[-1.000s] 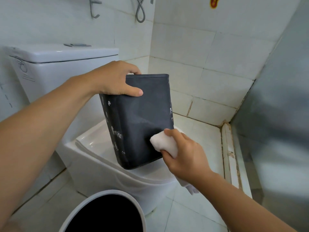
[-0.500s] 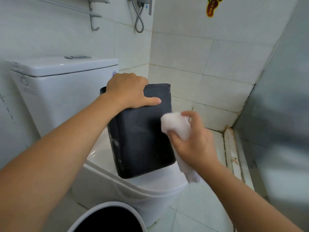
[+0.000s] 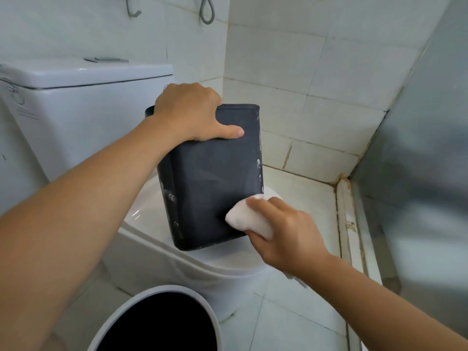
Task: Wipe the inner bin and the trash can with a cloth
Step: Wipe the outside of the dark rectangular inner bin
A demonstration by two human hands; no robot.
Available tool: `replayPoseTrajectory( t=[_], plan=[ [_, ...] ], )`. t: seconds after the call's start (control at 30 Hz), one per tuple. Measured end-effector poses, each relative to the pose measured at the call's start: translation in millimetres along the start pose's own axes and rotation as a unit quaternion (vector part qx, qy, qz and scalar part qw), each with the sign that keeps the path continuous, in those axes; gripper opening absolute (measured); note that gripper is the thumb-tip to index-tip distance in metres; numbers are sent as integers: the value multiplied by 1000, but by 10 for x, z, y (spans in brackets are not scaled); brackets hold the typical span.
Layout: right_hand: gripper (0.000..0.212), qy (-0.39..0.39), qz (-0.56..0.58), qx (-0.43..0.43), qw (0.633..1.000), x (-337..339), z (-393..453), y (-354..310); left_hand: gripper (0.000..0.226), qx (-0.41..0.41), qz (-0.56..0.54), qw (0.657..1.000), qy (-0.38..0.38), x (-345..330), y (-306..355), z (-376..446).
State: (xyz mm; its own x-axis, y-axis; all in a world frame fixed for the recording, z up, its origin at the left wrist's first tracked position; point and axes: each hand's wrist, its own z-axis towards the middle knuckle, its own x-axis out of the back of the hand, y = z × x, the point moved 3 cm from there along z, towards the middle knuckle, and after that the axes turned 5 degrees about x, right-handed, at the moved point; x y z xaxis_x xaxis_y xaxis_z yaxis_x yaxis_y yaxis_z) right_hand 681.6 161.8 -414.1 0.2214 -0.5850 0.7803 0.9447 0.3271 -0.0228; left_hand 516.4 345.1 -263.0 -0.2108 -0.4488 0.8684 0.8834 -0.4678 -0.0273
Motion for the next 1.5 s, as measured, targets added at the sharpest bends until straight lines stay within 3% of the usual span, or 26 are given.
replayPoseTrajectory(
  t=[0.1, 0.27, 0.57, 0.8, 1.0, 1.07, 1.17, 1.23, 1.4, 1.5],
  plan=[
    [54, -5, -43, 17, 999, 9, 21, -82, 71, -2, 4, 1000, -5, 29, 7, -15],
    [53, 90, -28, -47, 994, 60, 406, -108, 73, 3, 11, 1000, -16, 40, -7, -17],
    [50, 9, -34, -1, 999, -63, 16, -183, 71, 10, 12, 999, -38, 26, -14, -10],
    [41, 38, -22, -180, 983, 60, 394, 38, 72, 21, 23, 999, -33, 41, -45, -33],
    [47, 9, -11, -28, 1000, -92, 148, -329, 72, 27, 17, 999, -33, 39, -49, -31],
    [46, 12, -14, -64, 998, -71, 167, -164, 71, 22, 14, 999, -29, 39, -45, -29],
    [40, 7, -19, -202, 979, 21, 215, 156, 70, 25, 14, 999, -23, 40, -49, -36],
    [37, 13, -25, -232, 972, 34, 206, 162, 70, 30, 14, 999, -23, 37, -43, -42],
    [44, -5, -20, -48, 999, -134, 48, -332, 73, 35, 19, 999, -24, 27, -55, -35],
    [43, 5, -17, -114, 993, -111, 87, -101, 71, 28, 8, 999, -18, 36, -56, -49]
  ],
)
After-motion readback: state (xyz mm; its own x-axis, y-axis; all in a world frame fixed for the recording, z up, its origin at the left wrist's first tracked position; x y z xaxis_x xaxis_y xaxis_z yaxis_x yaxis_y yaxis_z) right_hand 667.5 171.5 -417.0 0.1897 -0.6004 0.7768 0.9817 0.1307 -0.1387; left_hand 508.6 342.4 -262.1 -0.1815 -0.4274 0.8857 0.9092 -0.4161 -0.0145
